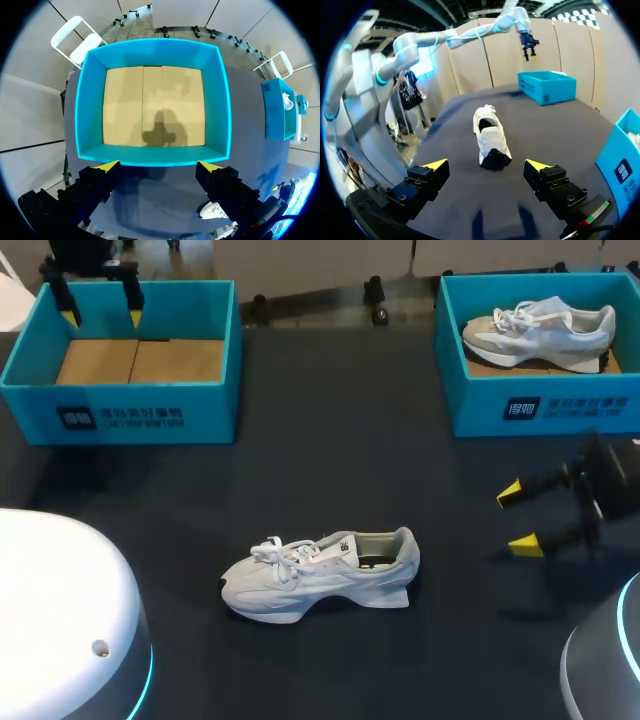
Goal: Take the shoe out of the shoebox, open the shoe tongue, remove and reinsert the insole, then place the shoe into the shoebox
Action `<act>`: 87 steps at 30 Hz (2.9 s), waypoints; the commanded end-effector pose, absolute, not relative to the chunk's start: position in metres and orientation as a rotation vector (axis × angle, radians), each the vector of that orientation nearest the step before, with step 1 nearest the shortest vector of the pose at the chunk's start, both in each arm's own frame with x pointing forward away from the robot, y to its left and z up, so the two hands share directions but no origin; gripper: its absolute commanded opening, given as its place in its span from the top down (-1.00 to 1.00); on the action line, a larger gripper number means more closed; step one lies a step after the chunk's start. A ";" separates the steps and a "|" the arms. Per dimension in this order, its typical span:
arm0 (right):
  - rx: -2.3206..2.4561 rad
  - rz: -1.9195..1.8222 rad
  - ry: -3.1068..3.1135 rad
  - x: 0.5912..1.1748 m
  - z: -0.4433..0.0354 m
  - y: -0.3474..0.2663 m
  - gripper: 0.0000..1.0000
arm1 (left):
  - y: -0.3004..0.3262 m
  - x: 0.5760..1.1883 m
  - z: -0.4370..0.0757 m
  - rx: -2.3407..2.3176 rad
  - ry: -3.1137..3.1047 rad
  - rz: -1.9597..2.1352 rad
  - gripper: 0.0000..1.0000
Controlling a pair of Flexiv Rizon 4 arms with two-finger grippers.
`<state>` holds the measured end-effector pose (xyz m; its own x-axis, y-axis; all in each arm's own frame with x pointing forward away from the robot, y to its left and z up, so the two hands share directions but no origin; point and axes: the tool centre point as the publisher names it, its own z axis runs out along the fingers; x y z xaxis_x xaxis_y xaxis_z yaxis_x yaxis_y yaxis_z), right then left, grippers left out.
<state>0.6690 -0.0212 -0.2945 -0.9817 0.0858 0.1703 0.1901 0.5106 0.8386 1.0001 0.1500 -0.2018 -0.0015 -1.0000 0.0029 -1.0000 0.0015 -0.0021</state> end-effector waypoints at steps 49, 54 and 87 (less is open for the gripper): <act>-0.081 -1.819 -2.647 0.679 -0.381 0.030 -1.00 | 0.150 1.000 -0.201 2.220 -2.222 0.003 -1.00; -0.073 -1.822 -2.646 0.681 -0.384 0.042 -1.00 | 0.150 1.000 -0.201 2.220 -2.222 0.003 -1.00; -0.111 -1.823 -2.648 0.678 -0.406 0.081 -1.00 | 0.150 1.000 -0.201 2.220 -2.222 0.003 -1.00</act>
